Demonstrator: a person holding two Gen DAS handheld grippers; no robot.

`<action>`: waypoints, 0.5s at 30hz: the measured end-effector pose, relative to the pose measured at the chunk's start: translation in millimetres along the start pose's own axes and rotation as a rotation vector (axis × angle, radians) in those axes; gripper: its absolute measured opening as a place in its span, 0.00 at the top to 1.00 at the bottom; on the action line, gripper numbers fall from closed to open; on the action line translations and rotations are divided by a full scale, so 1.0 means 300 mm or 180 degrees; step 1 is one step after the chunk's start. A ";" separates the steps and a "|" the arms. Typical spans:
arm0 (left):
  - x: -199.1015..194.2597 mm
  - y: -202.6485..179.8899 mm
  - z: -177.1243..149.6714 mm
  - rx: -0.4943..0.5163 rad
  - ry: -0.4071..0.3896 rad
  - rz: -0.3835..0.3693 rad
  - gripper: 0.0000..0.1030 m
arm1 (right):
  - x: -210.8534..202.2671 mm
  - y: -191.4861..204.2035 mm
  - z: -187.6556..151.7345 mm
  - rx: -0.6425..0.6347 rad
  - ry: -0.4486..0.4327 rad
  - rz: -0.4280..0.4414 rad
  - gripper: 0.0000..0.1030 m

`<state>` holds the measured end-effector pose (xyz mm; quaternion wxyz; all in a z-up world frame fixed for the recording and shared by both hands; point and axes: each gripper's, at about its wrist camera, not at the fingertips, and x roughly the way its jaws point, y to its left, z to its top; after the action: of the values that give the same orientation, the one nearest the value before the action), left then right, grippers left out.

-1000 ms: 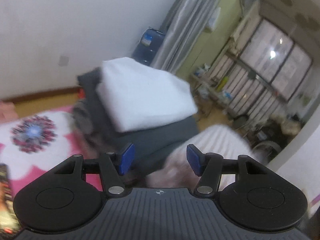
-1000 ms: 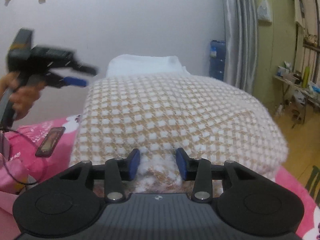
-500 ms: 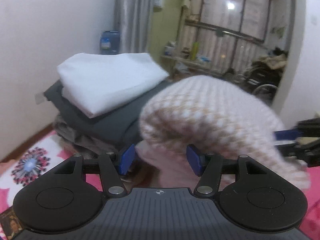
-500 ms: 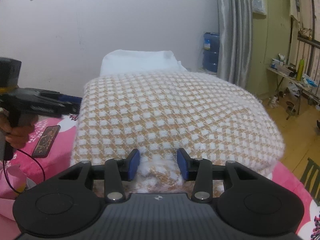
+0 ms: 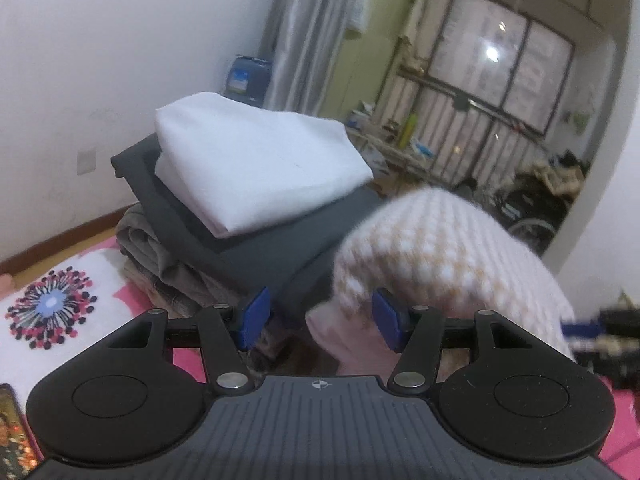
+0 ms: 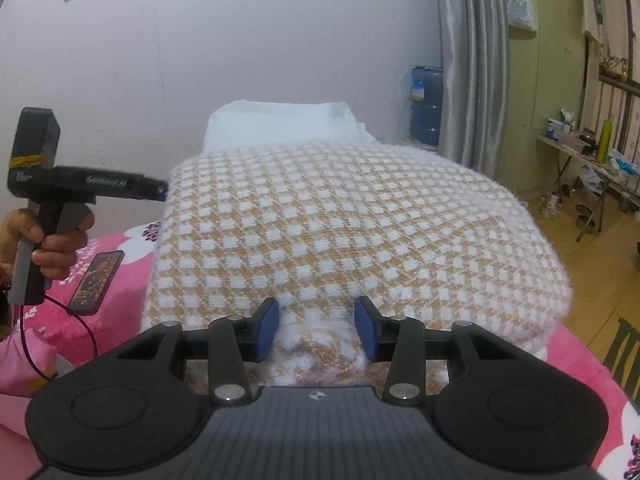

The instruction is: Fold clothes

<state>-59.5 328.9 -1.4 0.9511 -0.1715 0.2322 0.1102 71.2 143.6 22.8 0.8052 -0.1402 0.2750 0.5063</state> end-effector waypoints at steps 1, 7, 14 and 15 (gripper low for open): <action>-0.017 -0.013 -0.014 0.0078 0.0018 -0.0019 0.45 | -0.002 -0.004 0.002 0.0020 0.0008 0.0011 0.56; -0.070 -0.059 -0.047 0.0248 -0.0037 -0.0022 0.44 | -0.068 0.011 0.088 0.0403 -0.0144 0.0301 0.53; -0.075 -0.031 -0.052 0.0108 -0.0064 -0.0105 0.44 | -0.021 0.325 0.102 -0.1051 -0.0025 -0.0100 0.53; -0.078 -0.028 -0.056 0.0102 -0.0070 -0.0131 0.44 | 0.000 0.354 0.079 -0.1274 0.0022 -0.0257 0.53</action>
<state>-84.1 311.8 -1.9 0.9583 -0.1598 0.2199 0.0887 -16.5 203.2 47.5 0.7799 -0.3101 0.1659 0.5177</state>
